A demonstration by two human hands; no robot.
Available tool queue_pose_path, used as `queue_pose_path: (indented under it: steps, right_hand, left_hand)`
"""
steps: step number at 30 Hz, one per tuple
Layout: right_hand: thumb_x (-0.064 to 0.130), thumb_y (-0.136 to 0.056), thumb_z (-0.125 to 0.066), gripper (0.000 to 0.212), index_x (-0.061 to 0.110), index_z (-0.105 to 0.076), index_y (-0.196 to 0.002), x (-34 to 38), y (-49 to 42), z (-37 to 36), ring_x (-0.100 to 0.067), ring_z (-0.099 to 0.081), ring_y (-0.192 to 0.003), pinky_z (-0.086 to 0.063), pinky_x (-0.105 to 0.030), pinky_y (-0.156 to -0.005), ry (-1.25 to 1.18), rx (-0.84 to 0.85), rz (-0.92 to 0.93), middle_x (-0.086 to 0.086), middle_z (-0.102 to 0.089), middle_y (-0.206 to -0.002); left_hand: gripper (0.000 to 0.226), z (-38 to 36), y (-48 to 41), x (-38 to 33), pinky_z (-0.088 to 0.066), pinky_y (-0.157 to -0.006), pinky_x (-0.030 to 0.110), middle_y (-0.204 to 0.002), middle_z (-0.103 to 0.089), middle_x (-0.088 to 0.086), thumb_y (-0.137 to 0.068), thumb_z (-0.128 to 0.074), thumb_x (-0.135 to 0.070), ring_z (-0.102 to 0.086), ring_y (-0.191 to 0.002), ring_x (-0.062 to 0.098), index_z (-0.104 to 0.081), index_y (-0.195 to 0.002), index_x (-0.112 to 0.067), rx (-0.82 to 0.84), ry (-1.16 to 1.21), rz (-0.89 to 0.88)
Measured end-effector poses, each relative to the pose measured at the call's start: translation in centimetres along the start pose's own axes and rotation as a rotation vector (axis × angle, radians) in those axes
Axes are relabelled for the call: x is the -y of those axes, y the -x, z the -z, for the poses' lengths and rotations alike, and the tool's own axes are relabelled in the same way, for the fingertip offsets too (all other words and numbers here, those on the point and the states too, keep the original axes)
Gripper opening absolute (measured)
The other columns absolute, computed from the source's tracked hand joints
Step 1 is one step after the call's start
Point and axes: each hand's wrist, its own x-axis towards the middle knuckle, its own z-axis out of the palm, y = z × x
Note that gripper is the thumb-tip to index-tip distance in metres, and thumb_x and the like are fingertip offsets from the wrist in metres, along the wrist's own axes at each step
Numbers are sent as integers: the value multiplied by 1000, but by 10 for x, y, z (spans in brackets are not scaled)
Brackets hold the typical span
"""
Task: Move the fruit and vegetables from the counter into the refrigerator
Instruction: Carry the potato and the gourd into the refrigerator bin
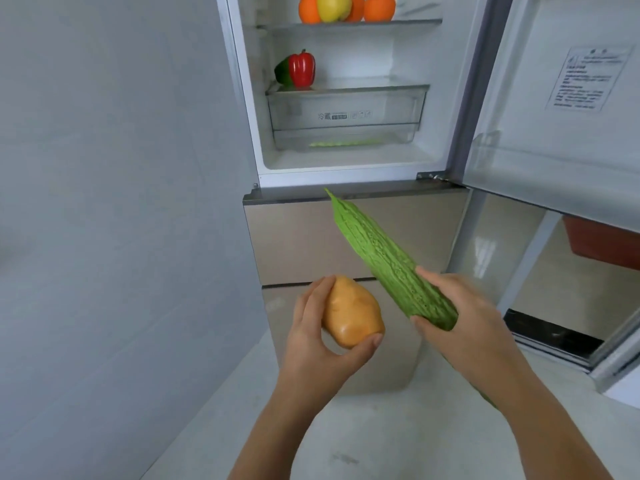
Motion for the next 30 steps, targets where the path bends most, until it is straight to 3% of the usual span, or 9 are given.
queue_pose_path:
  steps: [4,10,15,23,30]
  right_hand:
    - [9,-76,-70,61,26,-47,-131,-31,-66,17,-14,-53,-93,-39,-23,-75,26,-4,48,7,-47,-109]
    - [11,-77,-68,62,27,-46,-132,-53,-155,28,-18,-53,-98,-39,-26,-76,79,9,125,1,-48,-117]
    - [11,-77,-66,62,26,-45,-133,-61,-208,29,-18,-52,-101,-38,-26,-76,105,6,166,0,-48,-120]
    - [9,-76,-66,64,26,-44,-134,-61,-278,10,-23,-50,-107,-31,-22,-75,217,-41,217,-2,-50,-119]
    - [11,-78,-65,62,26,-44,-134,-42,-363,-10,-19,-53,-103,-37,-23,-79,193,-98,229,-1,-49,-118]
  left_hand:
    - [80,-34,-63,-6,-42,-93,16,-132,-36,-20,-57,-66,-61,-36,-117,-9,-31,-127,-45,-12,13,-17]
    - [74,-54,-128,-16,-36,-80,1,-128,-36,-24,-58,-67,-57,-38,-113,-11,-33,-122,-47,-66,-13,-80]
    - [71,-59,-171,-5,-39,-84,4,-124,-39,-26,-54,-67,-60,-41,-110,-12,-34,-117,-53,-125,-5,-31]
    - [77,-64,-248,21,-41,-85,6,-125,-39,-24,-53,-68,-60,-40,-112,-11,-34,-121,-48,-84,12,-55]
    - [70,-36,-351,49,-40,-80,3,-121,-41,-27,-58,-75,-44,-43,-108,-10,-37,-116,-51,-117,80,-122]
